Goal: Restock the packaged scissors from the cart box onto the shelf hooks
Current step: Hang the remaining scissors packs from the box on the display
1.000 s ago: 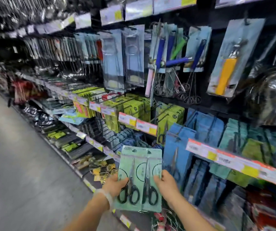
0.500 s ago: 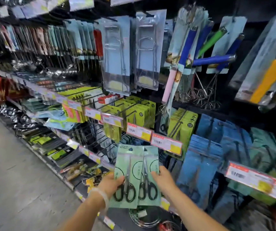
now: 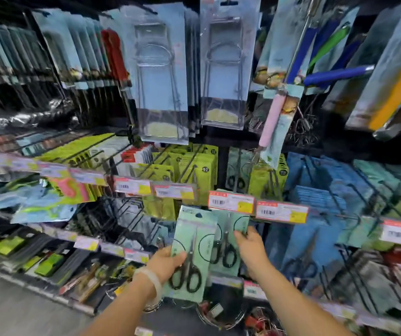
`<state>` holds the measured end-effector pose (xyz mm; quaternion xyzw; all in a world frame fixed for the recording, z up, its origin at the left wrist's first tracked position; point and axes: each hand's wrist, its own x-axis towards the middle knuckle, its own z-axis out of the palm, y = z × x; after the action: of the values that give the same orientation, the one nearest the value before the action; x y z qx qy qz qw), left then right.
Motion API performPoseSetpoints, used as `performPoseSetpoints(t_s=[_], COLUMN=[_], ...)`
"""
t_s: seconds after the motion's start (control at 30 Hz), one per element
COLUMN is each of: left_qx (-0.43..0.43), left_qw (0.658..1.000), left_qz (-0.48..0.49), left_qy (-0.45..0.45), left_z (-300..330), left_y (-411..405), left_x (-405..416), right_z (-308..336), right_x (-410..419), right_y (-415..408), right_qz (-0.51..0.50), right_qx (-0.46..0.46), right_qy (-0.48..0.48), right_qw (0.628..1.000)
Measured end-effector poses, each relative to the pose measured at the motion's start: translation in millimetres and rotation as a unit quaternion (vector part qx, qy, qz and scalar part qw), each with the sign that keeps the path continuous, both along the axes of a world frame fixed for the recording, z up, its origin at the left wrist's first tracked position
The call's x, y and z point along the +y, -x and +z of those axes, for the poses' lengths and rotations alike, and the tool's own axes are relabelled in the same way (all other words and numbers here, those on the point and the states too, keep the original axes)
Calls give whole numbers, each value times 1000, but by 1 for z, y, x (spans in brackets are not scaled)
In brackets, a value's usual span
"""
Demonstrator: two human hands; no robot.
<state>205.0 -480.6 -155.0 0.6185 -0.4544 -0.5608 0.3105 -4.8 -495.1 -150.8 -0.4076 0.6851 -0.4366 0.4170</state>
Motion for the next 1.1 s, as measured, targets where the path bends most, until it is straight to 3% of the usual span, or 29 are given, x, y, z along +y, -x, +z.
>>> performPoseSetpoints(t_s=[0.33, 0.53, 0.9, 1.1], left_qx=[-3, 40, 4, -58], left_qw=[996, 997, 991, 991], left_qz=[-85, -72, -32, -54], left_qy=[-18, -8, 133, 108], left_z=[-12, -20, 16, 17], left_y=[18, 51, 76, 84], left_x=[-14, -9, -23, -27], right_z=[10, 0, 24, 18], right_x=[-13, 41, 22, 14], right_y=[13, 3, 12, 11], right_qz=[-49, 113, 37, 0], right_qx=[31, -17, 20, 63], right_qy=[-42, -53, 100, 69], right_qw=[997, 992, 994, 996])
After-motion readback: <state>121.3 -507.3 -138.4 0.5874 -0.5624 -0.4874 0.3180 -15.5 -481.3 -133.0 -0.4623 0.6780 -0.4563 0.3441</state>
